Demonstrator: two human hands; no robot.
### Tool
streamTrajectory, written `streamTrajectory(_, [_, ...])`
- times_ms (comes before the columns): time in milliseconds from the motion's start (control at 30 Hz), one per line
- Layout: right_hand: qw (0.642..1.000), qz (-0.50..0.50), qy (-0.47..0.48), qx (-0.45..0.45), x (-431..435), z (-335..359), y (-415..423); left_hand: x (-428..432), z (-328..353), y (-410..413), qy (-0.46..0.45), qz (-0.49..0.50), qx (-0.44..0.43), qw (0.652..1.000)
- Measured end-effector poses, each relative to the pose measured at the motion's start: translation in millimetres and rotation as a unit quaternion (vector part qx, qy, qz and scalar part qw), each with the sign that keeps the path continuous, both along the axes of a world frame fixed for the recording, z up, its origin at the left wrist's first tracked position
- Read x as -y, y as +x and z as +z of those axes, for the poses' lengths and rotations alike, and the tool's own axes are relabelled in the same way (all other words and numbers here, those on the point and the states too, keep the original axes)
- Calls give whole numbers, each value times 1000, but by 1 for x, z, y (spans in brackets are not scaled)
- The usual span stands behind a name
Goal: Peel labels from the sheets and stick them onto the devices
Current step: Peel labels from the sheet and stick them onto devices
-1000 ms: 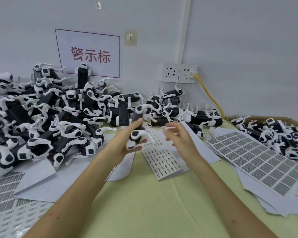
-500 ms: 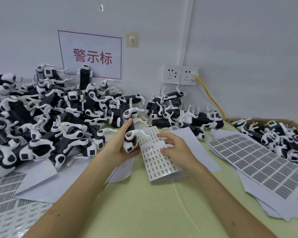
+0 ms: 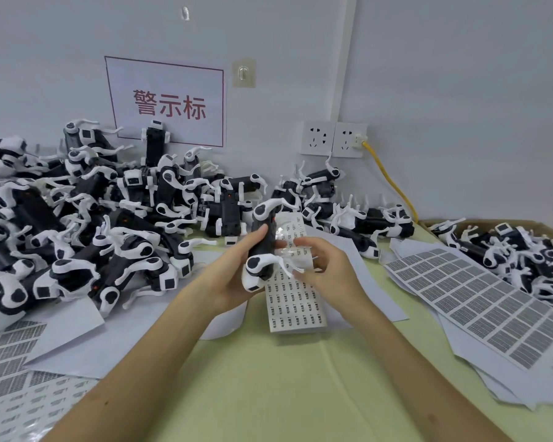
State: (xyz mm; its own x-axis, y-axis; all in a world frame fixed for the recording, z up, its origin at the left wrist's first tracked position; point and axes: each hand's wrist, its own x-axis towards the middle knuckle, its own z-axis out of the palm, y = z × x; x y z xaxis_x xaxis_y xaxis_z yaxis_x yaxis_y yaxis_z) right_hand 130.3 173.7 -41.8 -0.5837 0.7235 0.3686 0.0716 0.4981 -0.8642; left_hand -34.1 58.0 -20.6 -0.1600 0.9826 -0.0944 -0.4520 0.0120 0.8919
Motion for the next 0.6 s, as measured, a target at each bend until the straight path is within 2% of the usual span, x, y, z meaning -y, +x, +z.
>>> streamTrajectory(367, [991, -86, 102, -13, 7, 5, 2, 4, 3, 2, 34, 8, 31, 999])
streamTrajectory(600, [993, -62, 94, -28, 9, 9, 6, 7, 5, 0, 35, -17, 58, 998])
